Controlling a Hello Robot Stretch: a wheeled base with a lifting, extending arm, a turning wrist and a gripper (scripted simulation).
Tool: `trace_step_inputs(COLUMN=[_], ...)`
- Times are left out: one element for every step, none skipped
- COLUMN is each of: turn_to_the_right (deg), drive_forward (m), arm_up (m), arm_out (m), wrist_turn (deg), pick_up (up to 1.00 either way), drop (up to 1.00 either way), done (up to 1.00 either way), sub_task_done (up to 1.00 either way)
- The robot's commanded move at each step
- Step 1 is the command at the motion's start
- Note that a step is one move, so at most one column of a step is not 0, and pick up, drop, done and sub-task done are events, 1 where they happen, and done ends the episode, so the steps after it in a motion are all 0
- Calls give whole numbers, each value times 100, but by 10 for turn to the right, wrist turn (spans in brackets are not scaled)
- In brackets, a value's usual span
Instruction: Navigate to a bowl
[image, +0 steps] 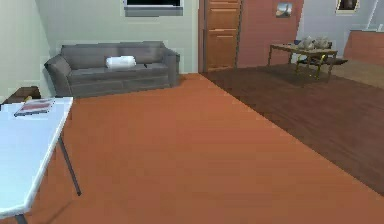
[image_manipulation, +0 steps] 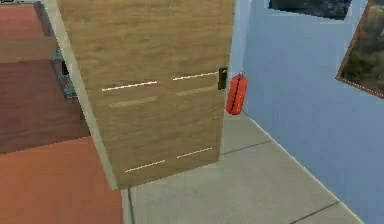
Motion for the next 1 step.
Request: trace_step_inputs(turn_to_the_right=[0], drive_forward=[80], arm_up=[0], arm_out=[0], wrist_turn=[0], pick_up=[0], drop=[0], done=[0], sub_task_done=[0])
